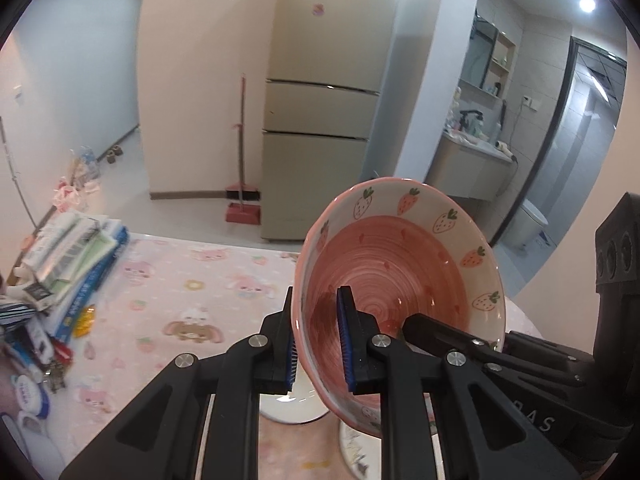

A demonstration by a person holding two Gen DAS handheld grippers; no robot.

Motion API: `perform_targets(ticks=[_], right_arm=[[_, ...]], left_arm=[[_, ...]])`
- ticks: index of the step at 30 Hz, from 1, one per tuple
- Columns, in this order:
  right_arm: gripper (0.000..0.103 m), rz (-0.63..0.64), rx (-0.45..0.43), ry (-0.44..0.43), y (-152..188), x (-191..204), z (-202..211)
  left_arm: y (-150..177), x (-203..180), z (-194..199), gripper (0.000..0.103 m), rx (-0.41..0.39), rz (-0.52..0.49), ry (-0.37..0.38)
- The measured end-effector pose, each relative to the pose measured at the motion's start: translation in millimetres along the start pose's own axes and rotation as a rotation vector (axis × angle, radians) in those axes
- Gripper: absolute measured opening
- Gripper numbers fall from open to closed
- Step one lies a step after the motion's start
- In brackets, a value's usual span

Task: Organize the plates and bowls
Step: 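Carry the pink bowl with both grippers over the white bowl on the stack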

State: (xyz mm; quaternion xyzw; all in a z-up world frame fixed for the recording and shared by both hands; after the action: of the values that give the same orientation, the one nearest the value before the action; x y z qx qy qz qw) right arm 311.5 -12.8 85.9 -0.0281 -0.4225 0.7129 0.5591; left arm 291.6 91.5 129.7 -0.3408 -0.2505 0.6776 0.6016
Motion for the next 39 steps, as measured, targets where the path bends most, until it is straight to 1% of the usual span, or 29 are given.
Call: perform_targets(ticks=[3,6,10,13,15,17,18,20,22,23,25,27,30,33,36,39], right_arm=[[0.021,0.017,0.008,-0.014,6,17,-3],[0.021,0.020,0.030,-0.025,15,27,-11],[0.021,0.013,0.060,-0.032,26,29,-27],[0.022,0.003,0.082,-0.036,32,27,-37],[0.022,0.010,0.098,-0.020,37,26,-45],[0.022,0.014,0.115,-0.012,43,27,-54],[0.022,0.017,0.125,-0.013,47,26,-58],[0.022,0.014,0.144,-0.009,52,23,-67],[0.024,0.010,0.166,0.016,55,17,-78],[0.026,0.009,0.180,0.014,56,14,-84],[0.026,-0.010,0.204,0.025,58,7,-93],[0.026,-0.008,0.206,0.044,59,3,-98],[0.026,-0.014,0.228,0.061,62,-2,-109],[0.026,-0.029,0.248,0.065,66,-8,-118],[0.026,-0.031,0.249,0.087,68,-11,-122],[0.026,-0.035,0.254,0.087,68,-13,-124]], left_arm=[[6,20,11,0.018,0.011,0.015,0.006],[14,33,14,0.018,0.022,0.030,0.014],[29,45,10,0.018,0.041,0.034,-0.010],[44,53,3,0.018,0.065,0.060,0.006],[55,58,-2,0.018,0.058,0.081,0.020],[66,63,-3,0.018,0.008,0.113,0.031],[71,64,-5,0.018,-0.009,0.112,0.020],[78,62,-12,0.018,-0.013,0.096,-0.011],[82,61,-25,0.018,-0.002,0.074,-0.024],[83,63,-30,0.018,0.003,0.077,-0.025],[86,65,-42,0.018,0.001,0.089,-0.016],[91,67,-52,0.018,0.000,0.094,-0.011],[98,73,-67,0.018,0.008,0.162,-0.010],[101,73,-75,0.018,0.004,0.139,-0.018],[104,74,-85,0.018,0.009,0.142,-0.014],[109,72,-91,0.018,0.013,0.118,-0.019]])
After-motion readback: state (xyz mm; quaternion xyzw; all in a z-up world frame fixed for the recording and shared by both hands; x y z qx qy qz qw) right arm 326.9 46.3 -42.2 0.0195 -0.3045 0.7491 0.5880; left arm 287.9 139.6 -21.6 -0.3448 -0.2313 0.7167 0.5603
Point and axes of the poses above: each gripper's, at about its wrist camera, not at the fingertips, and z roughly against the way its jaws point, x to its left, y to its underside, the point moved 5 cm from there along -z, roughly the way its jaws point, and after that the axes turned 1 degree about -y, right-handed, at the moved point
